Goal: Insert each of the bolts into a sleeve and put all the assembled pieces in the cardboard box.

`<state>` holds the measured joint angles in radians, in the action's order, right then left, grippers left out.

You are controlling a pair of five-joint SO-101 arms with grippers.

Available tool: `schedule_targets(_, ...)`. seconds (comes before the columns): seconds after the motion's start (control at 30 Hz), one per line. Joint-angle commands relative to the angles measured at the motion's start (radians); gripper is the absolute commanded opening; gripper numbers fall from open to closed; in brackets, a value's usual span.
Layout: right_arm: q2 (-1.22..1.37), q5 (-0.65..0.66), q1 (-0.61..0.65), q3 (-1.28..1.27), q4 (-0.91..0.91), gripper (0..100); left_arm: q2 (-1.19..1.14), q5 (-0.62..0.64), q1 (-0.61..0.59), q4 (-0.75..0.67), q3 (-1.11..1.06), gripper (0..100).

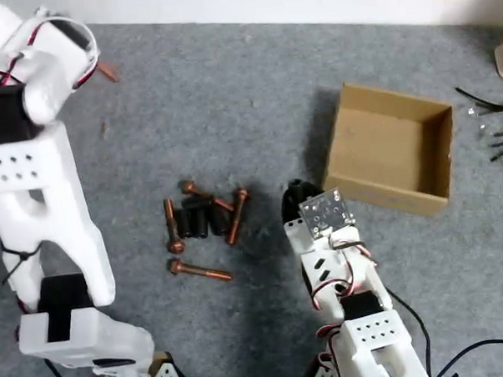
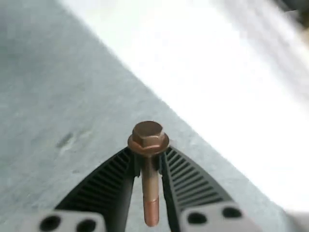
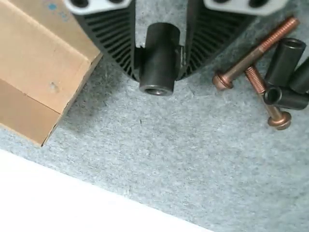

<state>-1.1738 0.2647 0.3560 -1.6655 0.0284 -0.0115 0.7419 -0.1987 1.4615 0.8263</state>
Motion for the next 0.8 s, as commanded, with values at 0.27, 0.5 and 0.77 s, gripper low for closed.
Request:
schedule_targets(0.27, -0.016, 0.003, 0.025, -0.117, 0.038, 1.1, 0.018, -0.006, 0.266, 0.023, 0.481, 6)
schedule_targets(0.5, -0.016, 0.003, 0.077, -0.119, 0.035, 1.1, 0.018, -0.006, 0.387, 0.178, 0.630, 6)
schedule_targets(0.77, -0.016, 0.003, 0.079, -0.117, 0.031, 1.1, 0.028, -0.006, 0.452, 0.273, 0.837, 6)
